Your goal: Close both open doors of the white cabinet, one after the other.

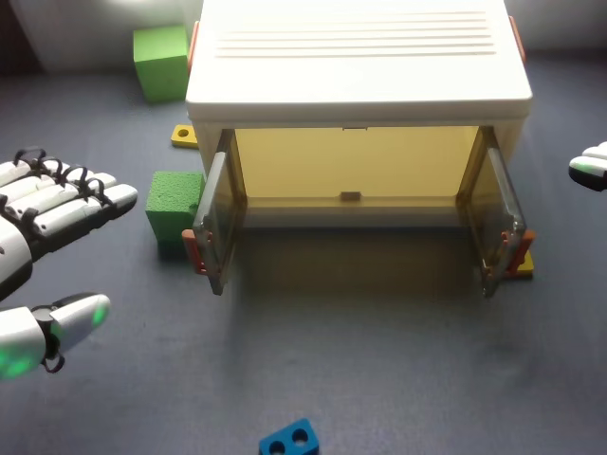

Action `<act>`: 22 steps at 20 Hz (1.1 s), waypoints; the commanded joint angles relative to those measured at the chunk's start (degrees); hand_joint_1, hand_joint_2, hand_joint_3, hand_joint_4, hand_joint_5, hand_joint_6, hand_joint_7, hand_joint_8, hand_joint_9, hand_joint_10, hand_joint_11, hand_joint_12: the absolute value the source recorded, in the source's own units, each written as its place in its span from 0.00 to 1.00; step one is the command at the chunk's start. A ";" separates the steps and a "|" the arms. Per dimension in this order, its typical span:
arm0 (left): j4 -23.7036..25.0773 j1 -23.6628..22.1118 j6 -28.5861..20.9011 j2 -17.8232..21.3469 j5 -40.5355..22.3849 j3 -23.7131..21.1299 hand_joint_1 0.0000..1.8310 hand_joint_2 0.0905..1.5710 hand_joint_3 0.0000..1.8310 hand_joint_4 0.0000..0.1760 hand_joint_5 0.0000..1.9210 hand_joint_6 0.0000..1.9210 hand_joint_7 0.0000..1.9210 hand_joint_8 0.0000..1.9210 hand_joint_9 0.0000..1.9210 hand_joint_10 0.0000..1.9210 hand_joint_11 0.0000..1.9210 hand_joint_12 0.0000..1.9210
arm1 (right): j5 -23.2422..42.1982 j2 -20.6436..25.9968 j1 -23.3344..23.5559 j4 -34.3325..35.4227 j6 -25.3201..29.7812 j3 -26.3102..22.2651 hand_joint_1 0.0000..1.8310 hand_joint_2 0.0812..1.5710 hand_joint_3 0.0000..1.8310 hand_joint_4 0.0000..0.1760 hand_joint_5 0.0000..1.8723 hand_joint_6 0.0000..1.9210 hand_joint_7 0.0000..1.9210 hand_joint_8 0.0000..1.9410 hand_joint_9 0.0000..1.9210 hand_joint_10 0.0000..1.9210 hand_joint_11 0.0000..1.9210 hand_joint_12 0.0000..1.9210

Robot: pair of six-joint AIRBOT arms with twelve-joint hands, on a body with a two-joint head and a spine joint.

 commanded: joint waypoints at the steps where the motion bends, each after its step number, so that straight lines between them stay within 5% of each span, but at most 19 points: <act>1: -0.42 -0.50 0.02 -0.17 -6.23 0.28 0.00 0.95 0.03 0.00 0.04 0.00 0.03 0.00 0.03 0.00 0.00 0.14 | 6.30 -0.12 0.29 1.76 0.27 0.32 0.08 0.89 0.01 0.05 0.02 0.00 0.00 0.00 0.00 0.00 0.02 0.01; 4: 0.48 -0.98 -0.17 -0.51 -5.31 0.49 0.00 0.99 0.02 0.00 0.03 0.00 0.00 0.00 0.00 0.00 0.00 0.05 | 6.09 -0.21 0.29 1.50 0.28 0.35 0.07 0.89 0.00 0.02 0.03 0.00 0.01 0.00 0.00 0.00 0.03 0.01; 19: 6.13 -6.76 -1.55 -4.11 -0.67 2.40 0.00 1.00 0.07 0.00 0.01 0.00 0.00 0.00 0.01 0.00 0.00 0.08 | 5.84 -0.88 0.29 1.27 0.34 0.77 0.07 0.89 0.00 0.03 0.04 0.00 0.02 0.00 0.00 0.00 0.03 0.00; 22: 6.13 -7.01 -1.58 -4.57 -1.07 2.43 0.00 1.00 0.09 0.00 0.02 0.00 0.02 0.00 0.03 0.00 0.00 0.16 | 5.84 -0.94 0.29 1.27 0.44 0.78 0.08 0.89 0.00 0.02 0.04 0.00 0.03 0.00 0.01 0.00 0.04 0.00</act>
